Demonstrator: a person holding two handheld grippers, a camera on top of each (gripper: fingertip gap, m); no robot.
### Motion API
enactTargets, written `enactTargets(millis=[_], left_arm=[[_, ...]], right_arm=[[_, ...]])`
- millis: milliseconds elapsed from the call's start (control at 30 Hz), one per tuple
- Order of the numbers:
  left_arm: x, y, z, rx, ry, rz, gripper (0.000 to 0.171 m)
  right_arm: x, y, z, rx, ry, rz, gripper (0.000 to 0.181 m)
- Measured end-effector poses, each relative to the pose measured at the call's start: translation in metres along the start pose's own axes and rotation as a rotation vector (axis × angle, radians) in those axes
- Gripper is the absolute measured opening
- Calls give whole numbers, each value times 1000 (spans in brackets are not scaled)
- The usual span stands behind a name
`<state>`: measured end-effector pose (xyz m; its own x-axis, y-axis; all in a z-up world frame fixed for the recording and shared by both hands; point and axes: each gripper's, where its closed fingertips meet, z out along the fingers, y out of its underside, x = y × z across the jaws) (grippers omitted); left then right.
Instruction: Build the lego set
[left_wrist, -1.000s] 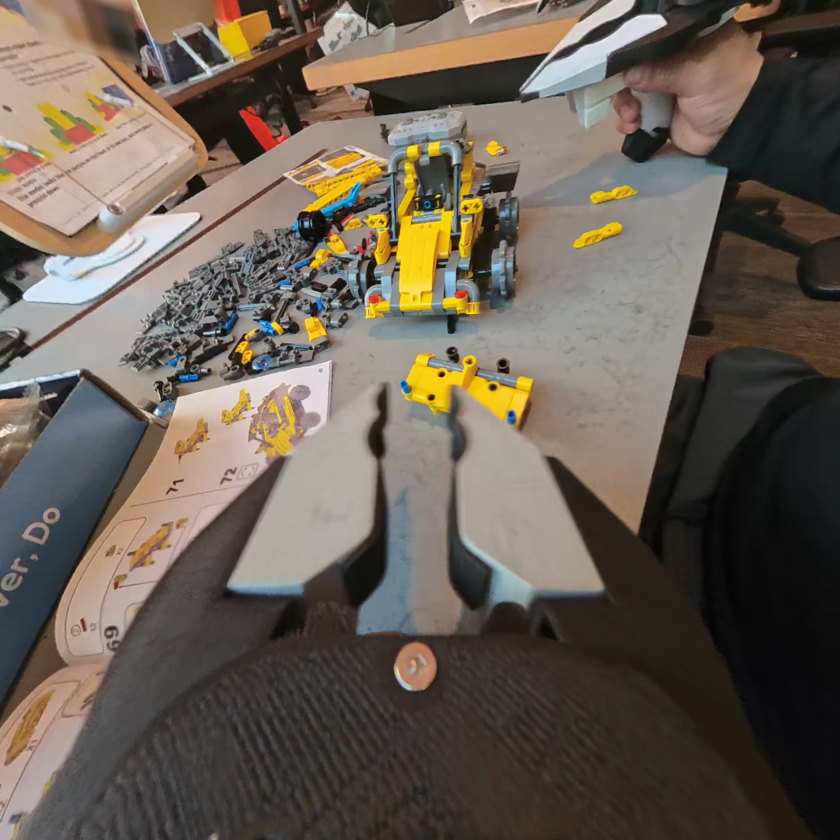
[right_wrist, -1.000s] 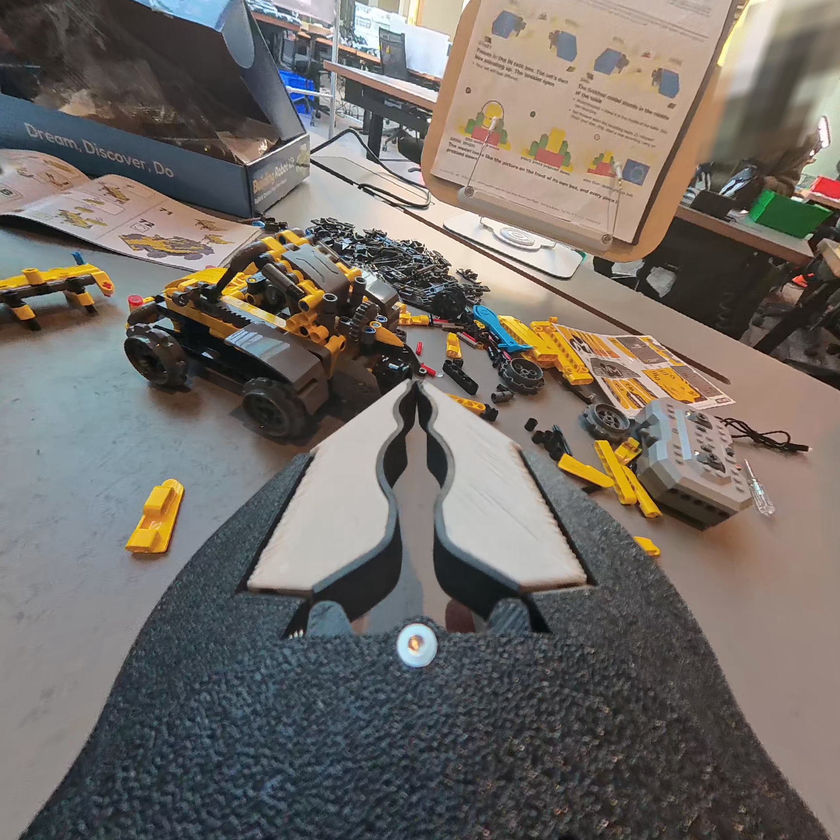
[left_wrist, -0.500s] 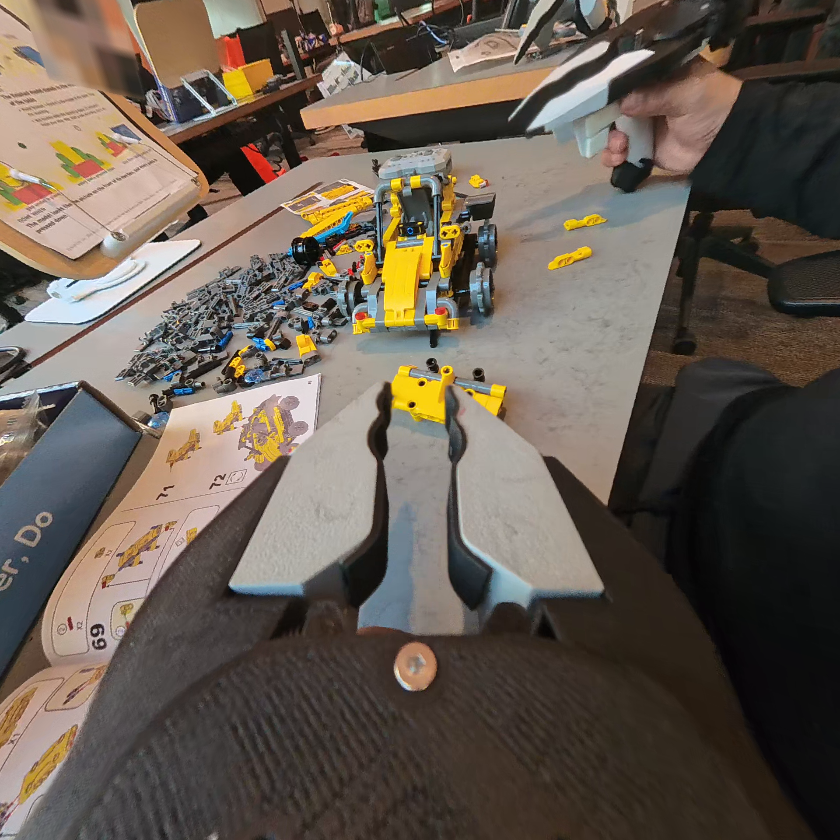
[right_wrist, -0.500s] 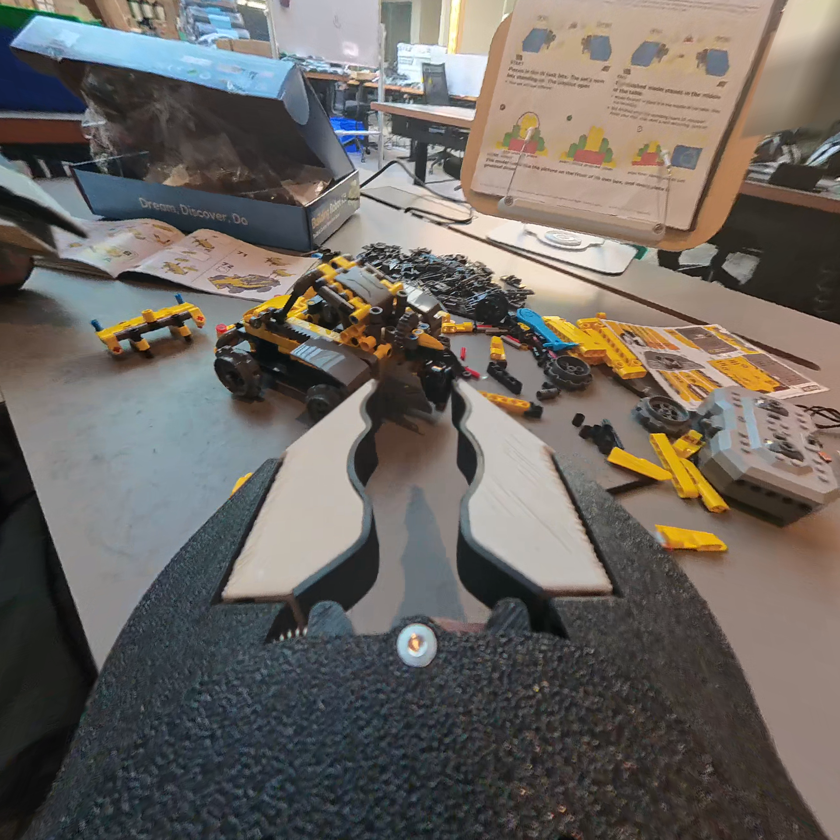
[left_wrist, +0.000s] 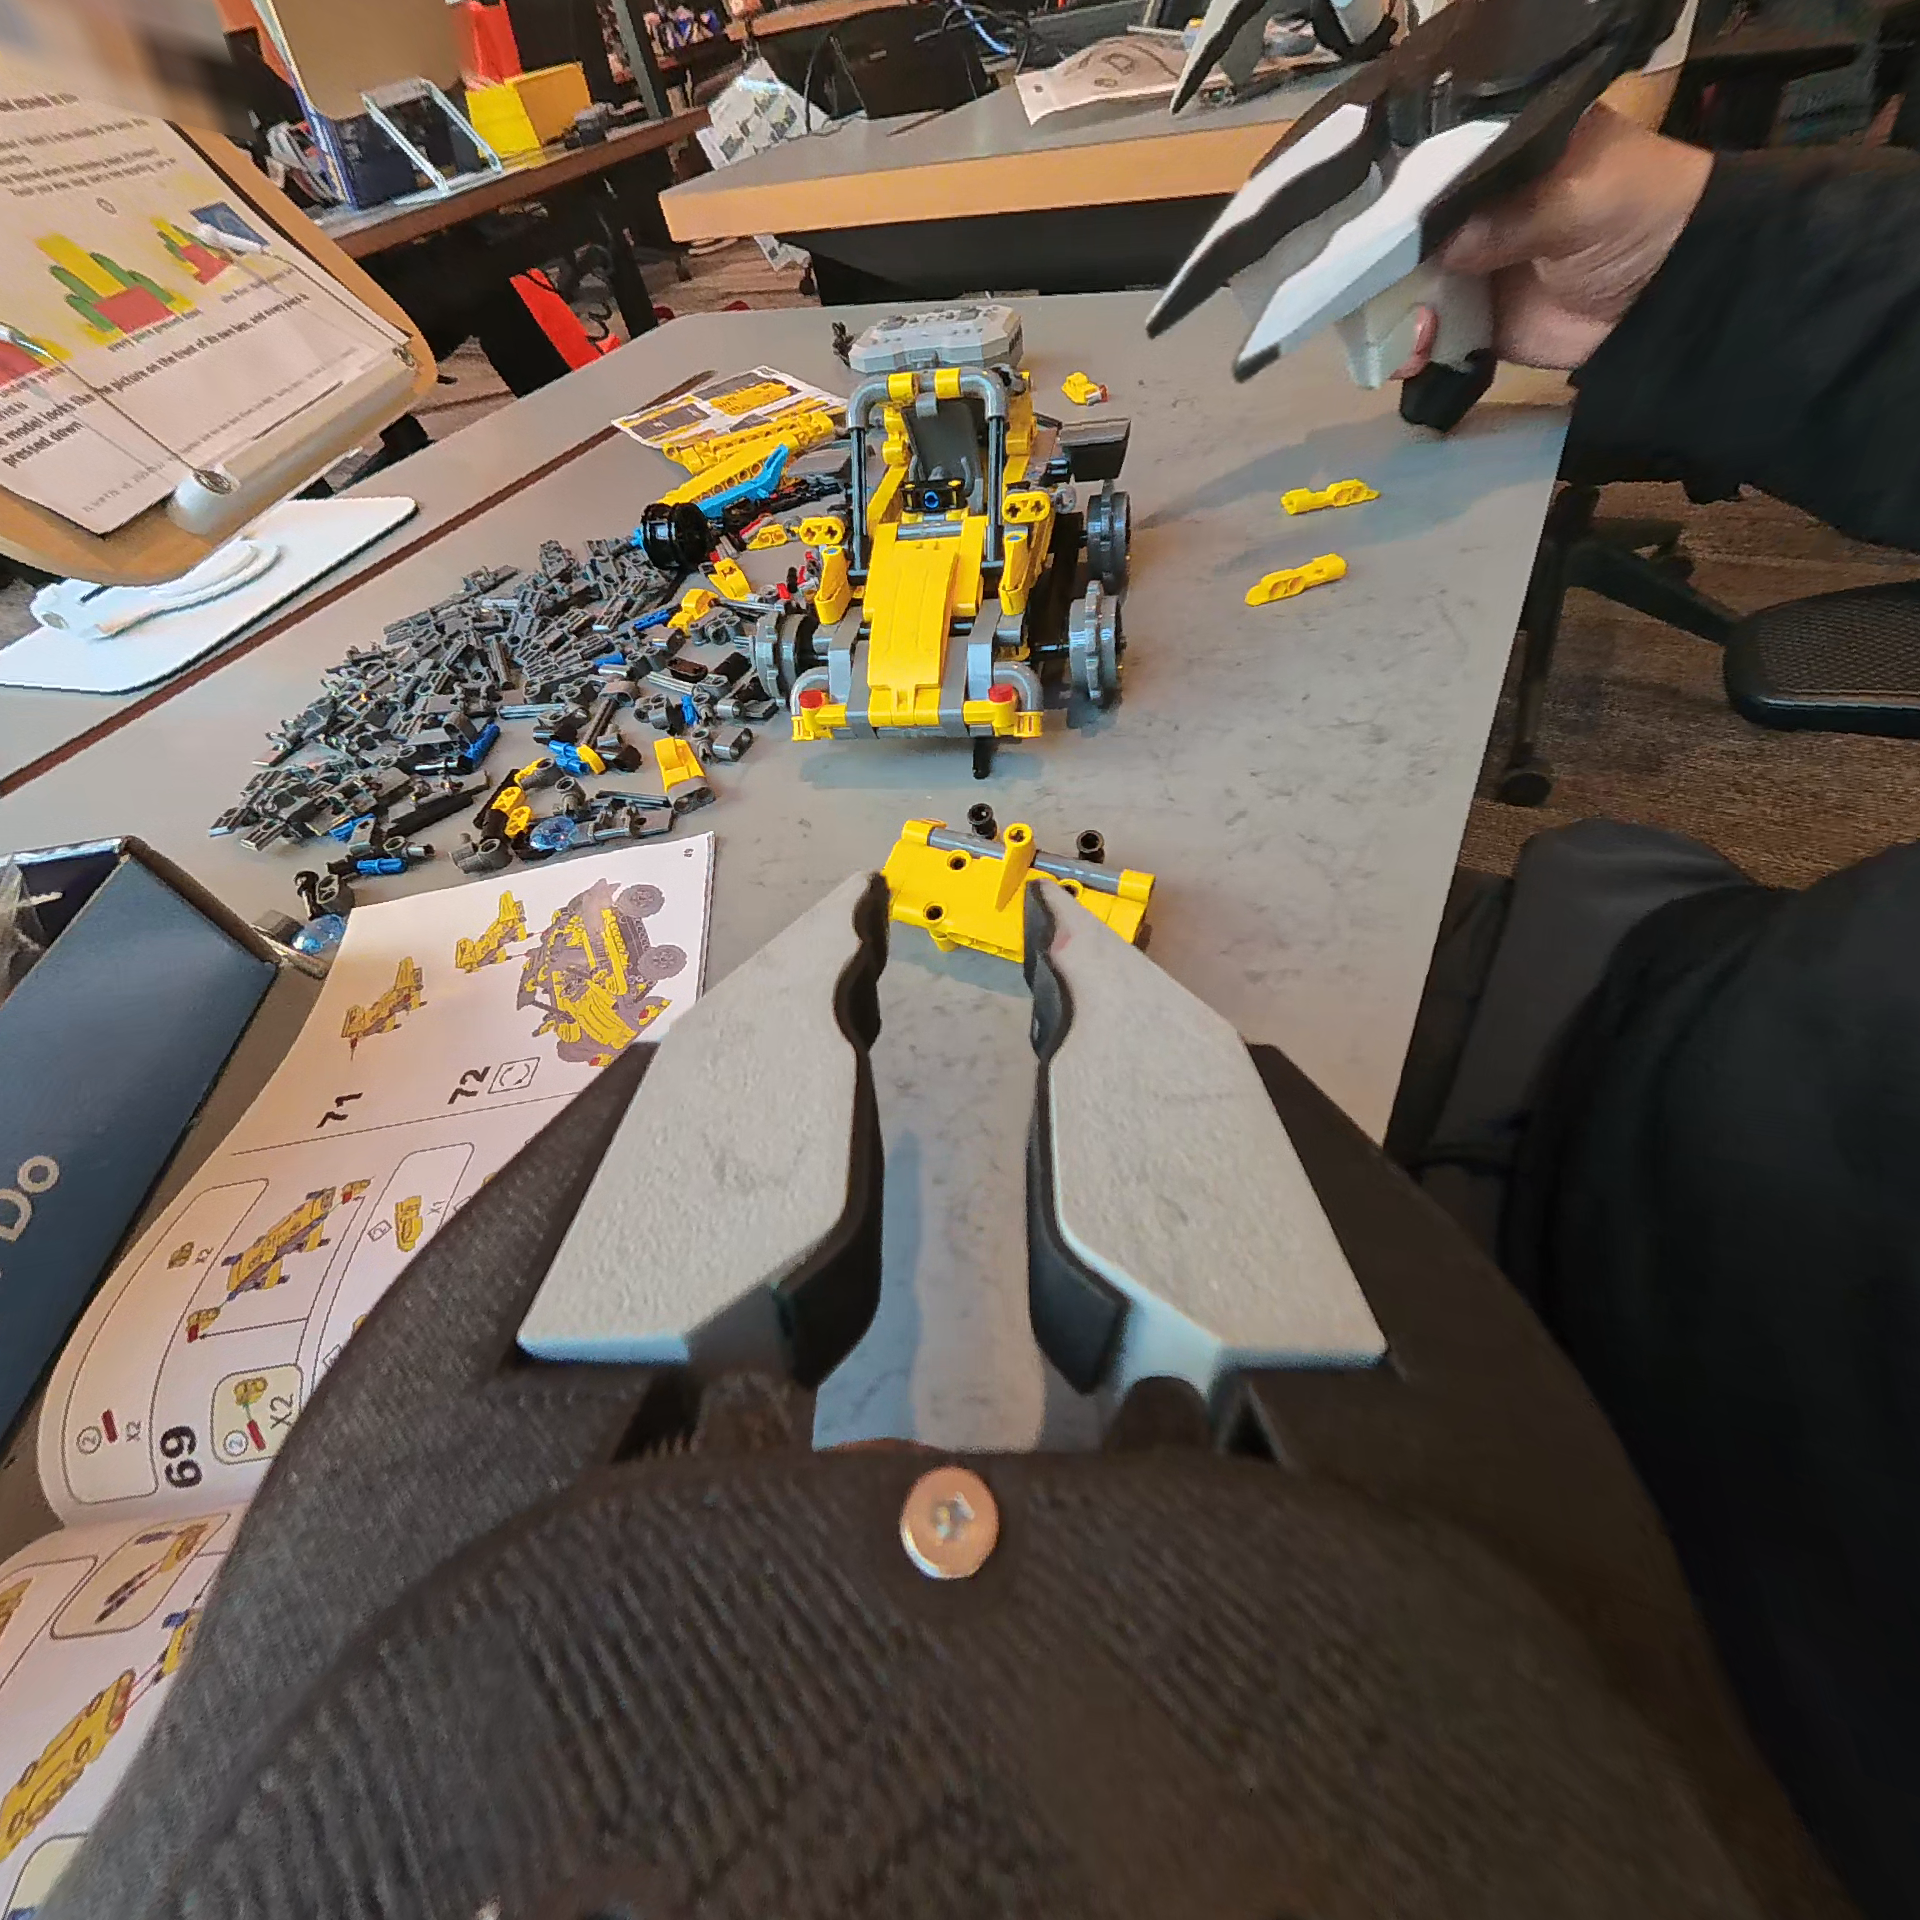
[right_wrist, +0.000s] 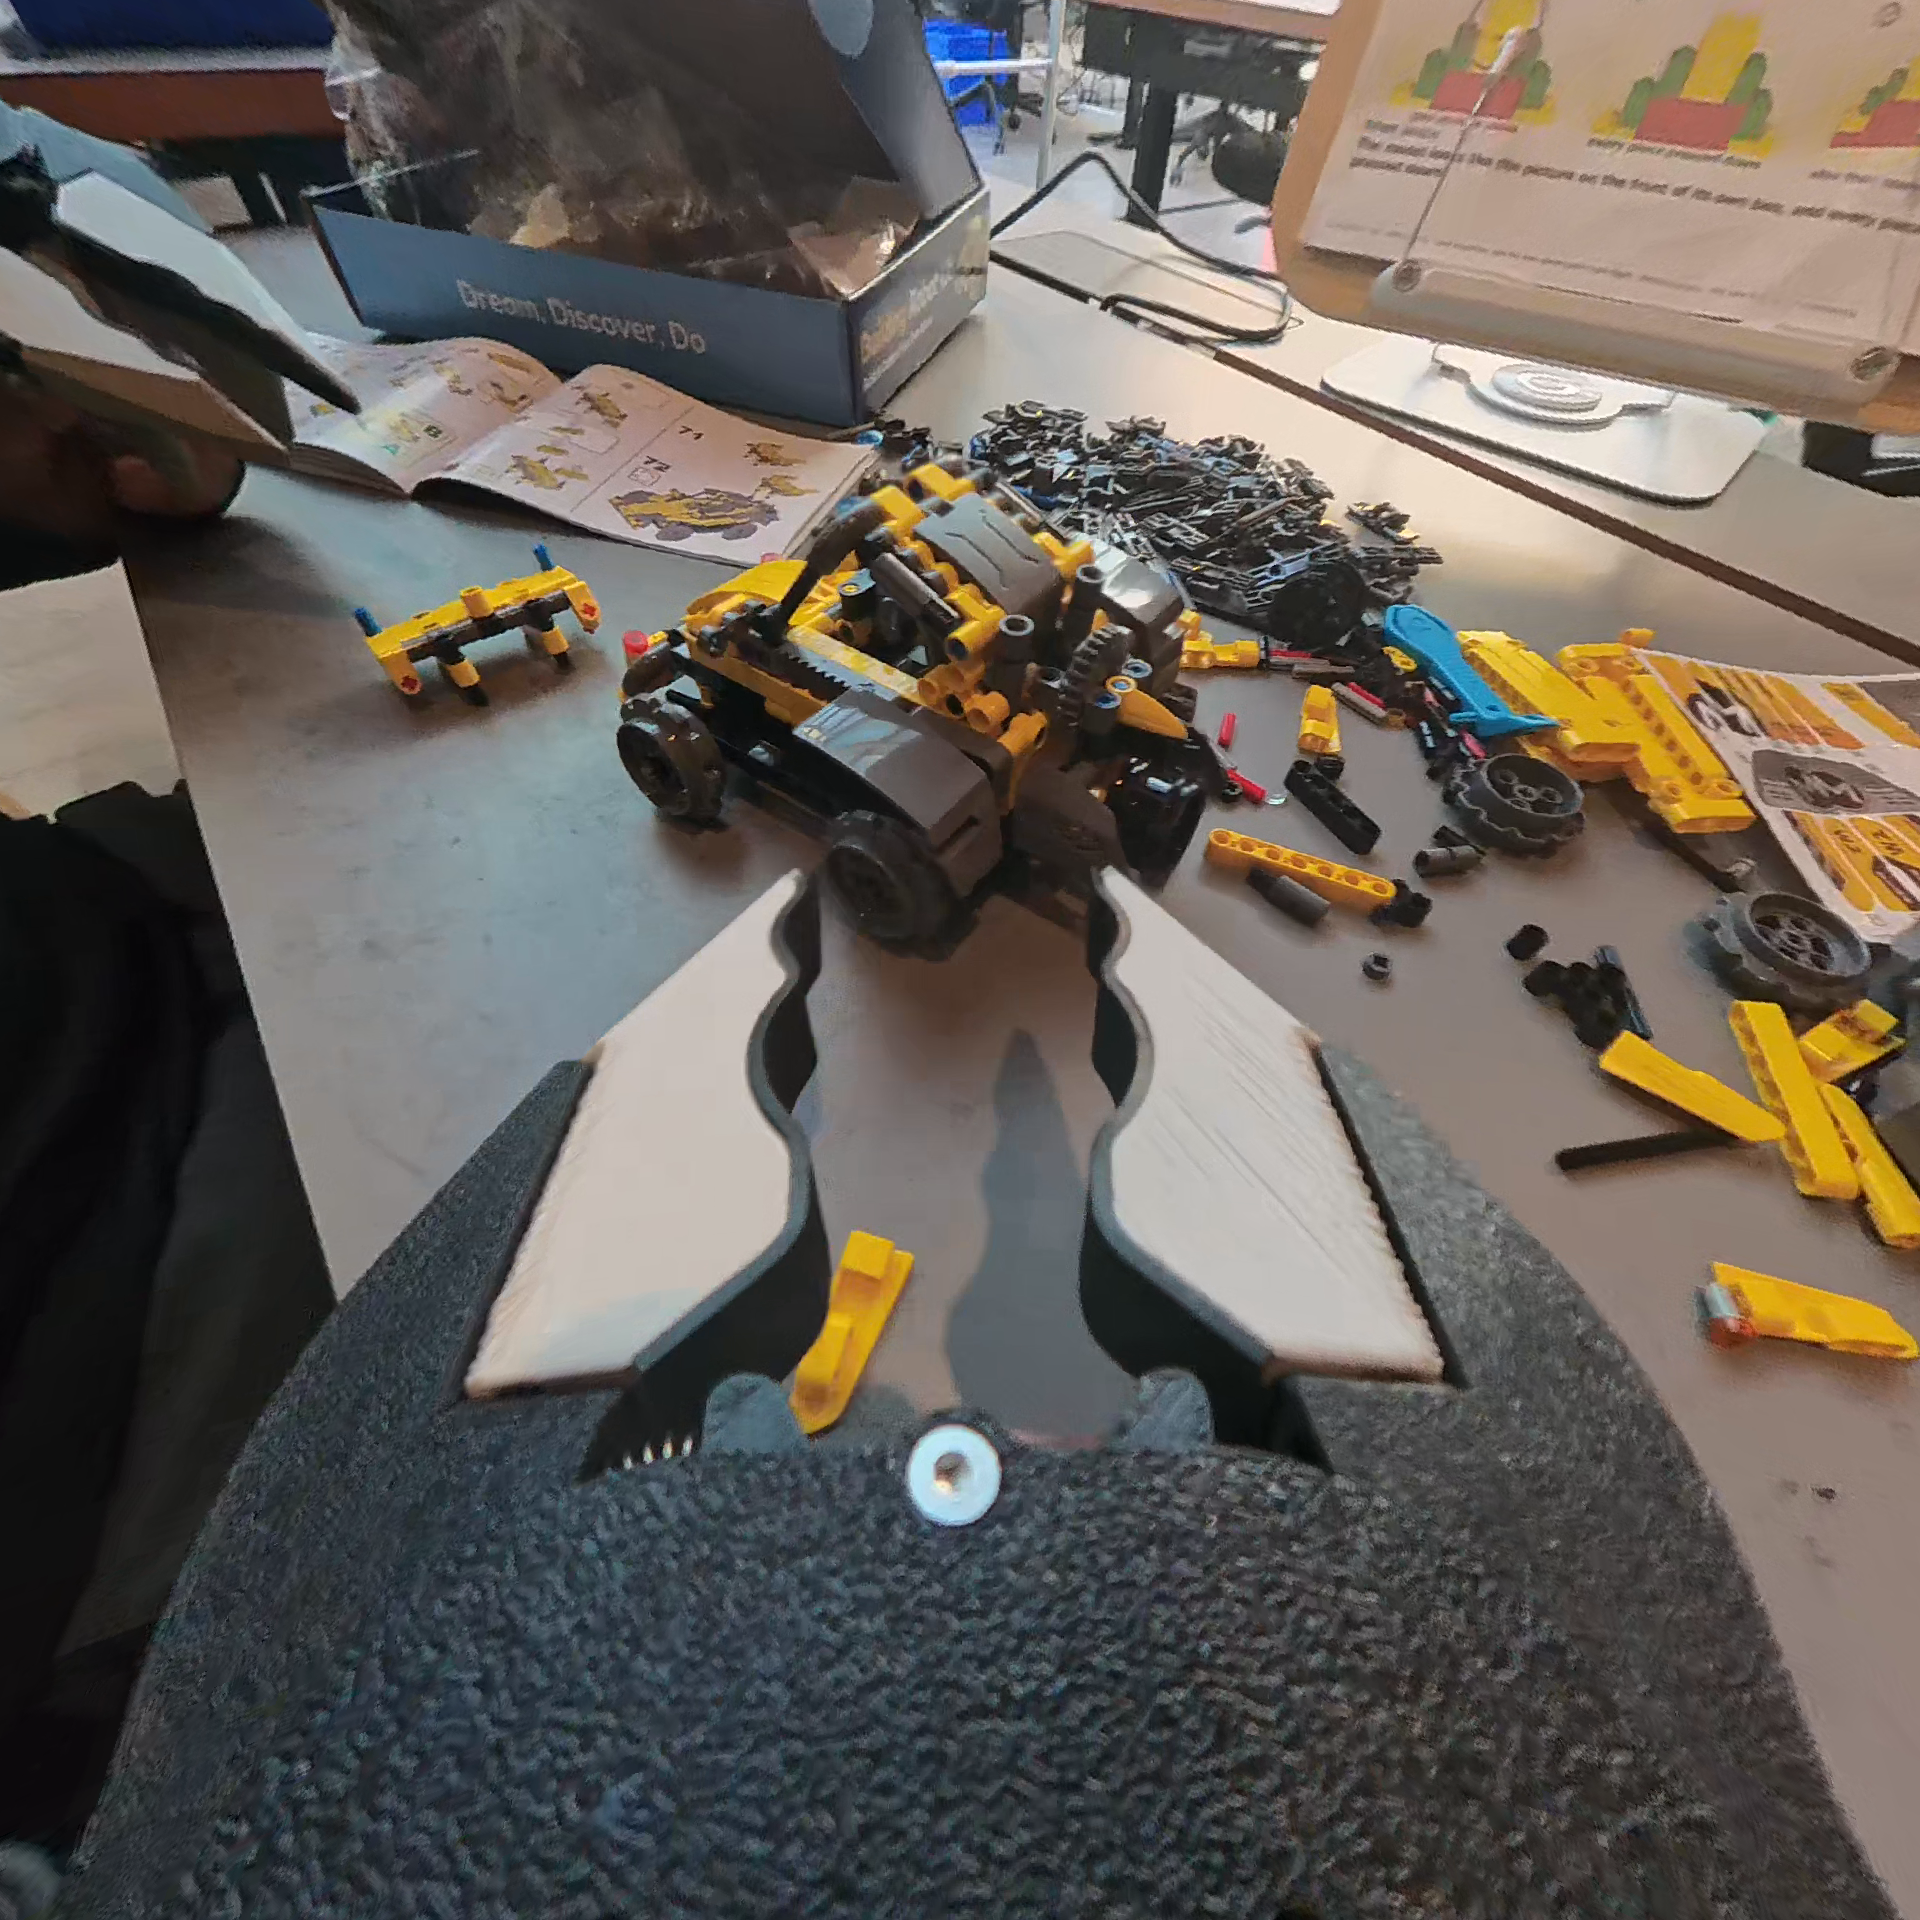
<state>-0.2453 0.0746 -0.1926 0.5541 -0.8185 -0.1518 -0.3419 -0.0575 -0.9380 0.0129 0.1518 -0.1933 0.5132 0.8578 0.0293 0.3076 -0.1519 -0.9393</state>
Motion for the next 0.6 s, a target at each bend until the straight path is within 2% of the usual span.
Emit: enactTargets(millis=[333, 367, 400, 433, 467, 600], left_arm=[[3, 1, 2, -14, 19, 12, 24], [4, 2, 2, -17, 22, 13, 24], [4, 2, 3, -18, 24, 15, 24], [4, 2, 3, -18, 22, 17, 25], [3, 2, 3, -18, 21, 17, 26], [2, 1, 6, -16, 24, 18, 26]], right_arm=[[-47, -27, -8, 1, -124, -85, 55], [-53, -28, -8, -16, -131, -112, 52], [-58, -26, -10, -43, -137, -150, 38], [-63, -22, -11, -80, -137, -199, 9], [-66, -17, -12, -114, -133, -246, 0], [-72, 1, -17, -239, -129, -279, 0]])
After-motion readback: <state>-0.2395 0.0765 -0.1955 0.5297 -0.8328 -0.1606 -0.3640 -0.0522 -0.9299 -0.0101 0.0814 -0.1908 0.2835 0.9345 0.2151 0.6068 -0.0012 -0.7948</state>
